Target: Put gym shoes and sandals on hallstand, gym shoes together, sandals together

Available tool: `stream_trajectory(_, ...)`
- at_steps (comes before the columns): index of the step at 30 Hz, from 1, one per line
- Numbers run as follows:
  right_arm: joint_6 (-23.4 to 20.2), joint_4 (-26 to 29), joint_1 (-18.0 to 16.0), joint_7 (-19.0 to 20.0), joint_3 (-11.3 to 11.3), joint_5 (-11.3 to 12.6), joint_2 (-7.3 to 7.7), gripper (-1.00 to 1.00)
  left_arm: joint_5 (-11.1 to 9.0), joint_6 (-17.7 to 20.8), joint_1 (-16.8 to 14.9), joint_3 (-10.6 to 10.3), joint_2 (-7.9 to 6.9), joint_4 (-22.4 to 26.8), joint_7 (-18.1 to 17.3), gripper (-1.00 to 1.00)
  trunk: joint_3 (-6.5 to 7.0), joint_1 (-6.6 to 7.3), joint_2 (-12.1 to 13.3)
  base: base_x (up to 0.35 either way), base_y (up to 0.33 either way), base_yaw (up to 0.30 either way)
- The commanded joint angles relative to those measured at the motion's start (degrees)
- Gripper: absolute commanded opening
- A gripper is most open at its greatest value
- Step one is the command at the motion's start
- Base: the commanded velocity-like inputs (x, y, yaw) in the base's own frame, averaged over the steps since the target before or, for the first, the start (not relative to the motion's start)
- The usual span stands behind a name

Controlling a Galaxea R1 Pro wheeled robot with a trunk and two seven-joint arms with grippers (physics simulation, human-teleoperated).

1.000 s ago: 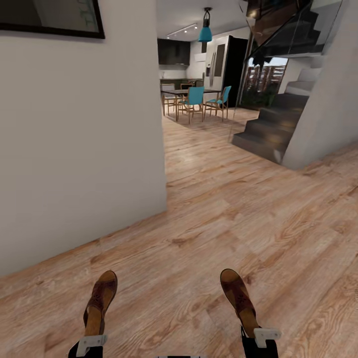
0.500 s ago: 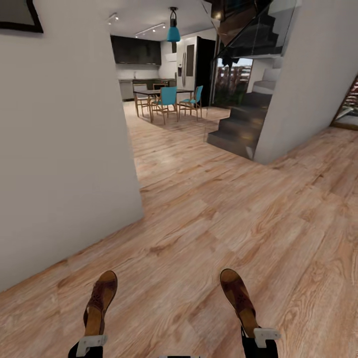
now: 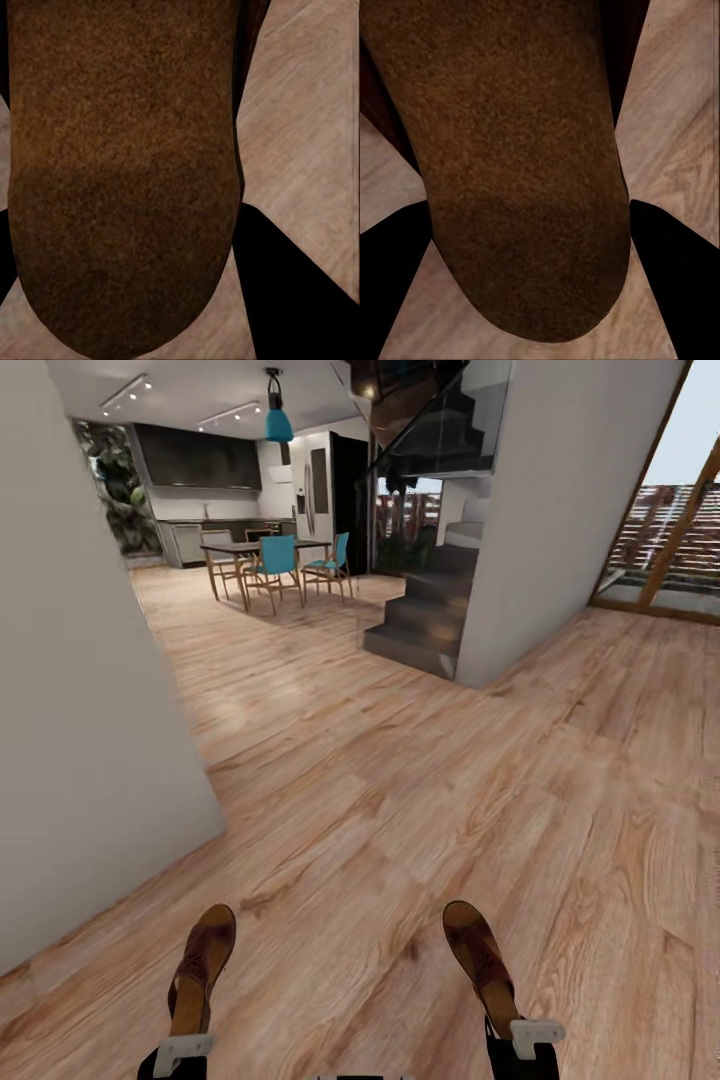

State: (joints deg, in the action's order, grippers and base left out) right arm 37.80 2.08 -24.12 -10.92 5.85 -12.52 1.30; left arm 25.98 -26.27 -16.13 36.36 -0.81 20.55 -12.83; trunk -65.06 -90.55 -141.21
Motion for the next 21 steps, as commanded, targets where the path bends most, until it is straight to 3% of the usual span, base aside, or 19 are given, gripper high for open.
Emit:
stream_trajectory(1, 0.2, -0.1, 0.0, -0.1, 0.5, -0.6, 0.0, -1.0, 0.2, -0.2, 0.0, 0.5, 0.02, 0.0, -0.4, -1.0, -0.04, -0.02, 0.0, 0.307, -0.1, -0.3)
stream_trajectory(21, 0.2, -0.1, 0.0, -0.1, 0.5, -0.6, -0.07, -1.0, 0.2, -0.2, 0.0, 0.5, 0.02, 0.0, -0.4, -1.0, -0.04, -0.02, 0.0, 0.322, -0.012, -0.3)
